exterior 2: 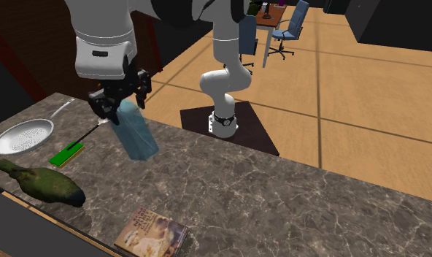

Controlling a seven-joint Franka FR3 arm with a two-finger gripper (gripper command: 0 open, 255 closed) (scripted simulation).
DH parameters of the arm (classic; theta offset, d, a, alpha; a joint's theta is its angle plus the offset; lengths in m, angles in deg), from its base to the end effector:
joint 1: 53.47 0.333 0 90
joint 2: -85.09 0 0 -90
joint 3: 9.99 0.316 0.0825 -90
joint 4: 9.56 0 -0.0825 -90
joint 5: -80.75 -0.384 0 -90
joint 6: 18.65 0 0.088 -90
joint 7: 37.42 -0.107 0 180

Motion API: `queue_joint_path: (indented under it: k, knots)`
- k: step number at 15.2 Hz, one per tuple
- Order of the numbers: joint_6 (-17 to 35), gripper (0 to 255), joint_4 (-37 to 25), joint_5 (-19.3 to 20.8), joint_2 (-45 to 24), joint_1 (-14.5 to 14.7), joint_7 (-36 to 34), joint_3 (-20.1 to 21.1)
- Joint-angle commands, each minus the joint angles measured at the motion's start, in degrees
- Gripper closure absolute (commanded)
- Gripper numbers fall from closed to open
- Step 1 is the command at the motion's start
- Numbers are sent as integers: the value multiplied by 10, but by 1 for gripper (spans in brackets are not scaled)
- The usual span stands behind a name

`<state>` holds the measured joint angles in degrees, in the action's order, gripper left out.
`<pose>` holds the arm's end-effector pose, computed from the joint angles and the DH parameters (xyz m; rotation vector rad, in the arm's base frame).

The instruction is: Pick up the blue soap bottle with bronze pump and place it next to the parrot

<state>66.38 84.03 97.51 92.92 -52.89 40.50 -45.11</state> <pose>0.3886 -0.3350 0.6487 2.8317 1.1033 -0.3024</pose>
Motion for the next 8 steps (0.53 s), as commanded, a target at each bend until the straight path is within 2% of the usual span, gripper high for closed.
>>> queue_joint_path:
  k: [1, 8]
  knots:
    - [7, 255, 6, 7, 7, -11, 26, -14]
    - [32, 255, -11, 3, -10, -51, 129, -81]
